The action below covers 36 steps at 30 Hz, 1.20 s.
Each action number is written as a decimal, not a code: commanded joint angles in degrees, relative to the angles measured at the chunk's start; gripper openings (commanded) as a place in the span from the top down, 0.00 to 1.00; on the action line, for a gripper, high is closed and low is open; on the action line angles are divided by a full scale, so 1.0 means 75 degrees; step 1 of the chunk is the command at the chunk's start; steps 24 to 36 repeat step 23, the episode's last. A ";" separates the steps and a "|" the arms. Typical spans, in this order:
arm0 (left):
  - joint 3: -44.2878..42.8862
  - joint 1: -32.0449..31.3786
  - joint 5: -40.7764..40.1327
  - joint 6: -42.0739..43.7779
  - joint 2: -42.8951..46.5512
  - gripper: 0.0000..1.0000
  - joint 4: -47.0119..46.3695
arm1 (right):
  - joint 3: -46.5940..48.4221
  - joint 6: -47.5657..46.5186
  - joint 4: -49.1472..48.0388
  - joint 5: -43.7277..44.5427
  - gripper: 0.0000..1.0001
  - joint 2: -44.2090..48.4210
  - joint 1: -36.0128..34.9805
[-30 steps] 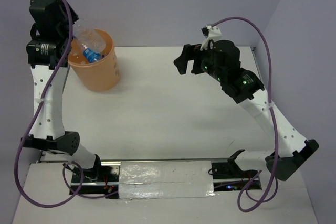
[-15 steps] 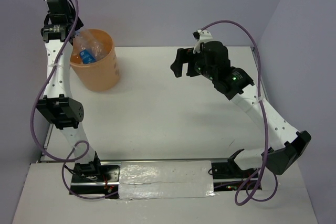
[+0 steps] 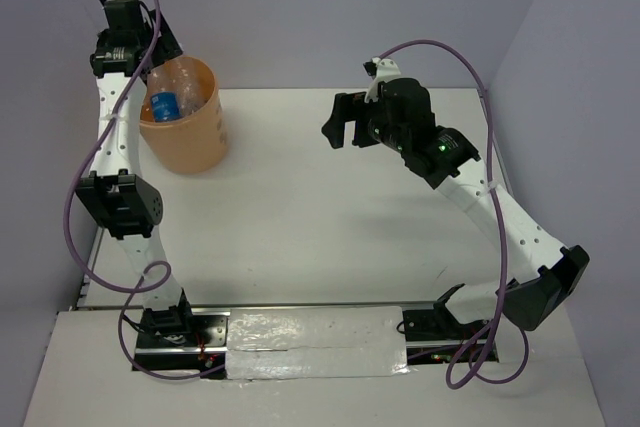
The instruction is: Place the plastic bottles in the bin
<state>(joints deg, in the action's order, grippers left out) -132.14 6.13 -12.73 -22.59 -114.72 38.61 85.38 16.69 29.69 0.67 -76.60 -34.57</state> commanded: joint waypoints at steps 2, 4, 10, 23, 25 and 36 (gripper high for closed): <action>-0.0639 -0.0102 -0.0001 0.0141 0.0330 0.01 -0.0097 | 0.0018 0.0048 -0.0139 0.0028 0.00 -0.0029 0.0015; -0.0558 -0.0219 -0.0316 0.0152 0.0728 0.01 -0.0237 | 0.0030 0.0060 -0.0069 0.0121 0.00 -0.0017 0.0004; 0.0226 -0.0431 -0.0226 -0.0058 0.2391 0.01 -0.0683 | -0.0052 0.0282 0.0388 0.1701 0.00 0.0146 0.0050; 0.5312 -0.0735 0.1755 -0.0445 0.5861 0.01 -0.0965 | -0.1340 0.0692 0.1128 0.3943 0.00 0.0697 0.0156; 0.5312 -0.0735 0.1755 -0.0445 0.5861 0.01 -0.0965 | -0.1340 0.0692 0.1128 0.3943 0.00 0.0697 0.0156; 0.5312 -0.0735 0.1755 -0.0445 0.5861 0.01 -0.0965 | -0.1340 0.0692 0.1128 0.3943 0.00 0.0697 0.0156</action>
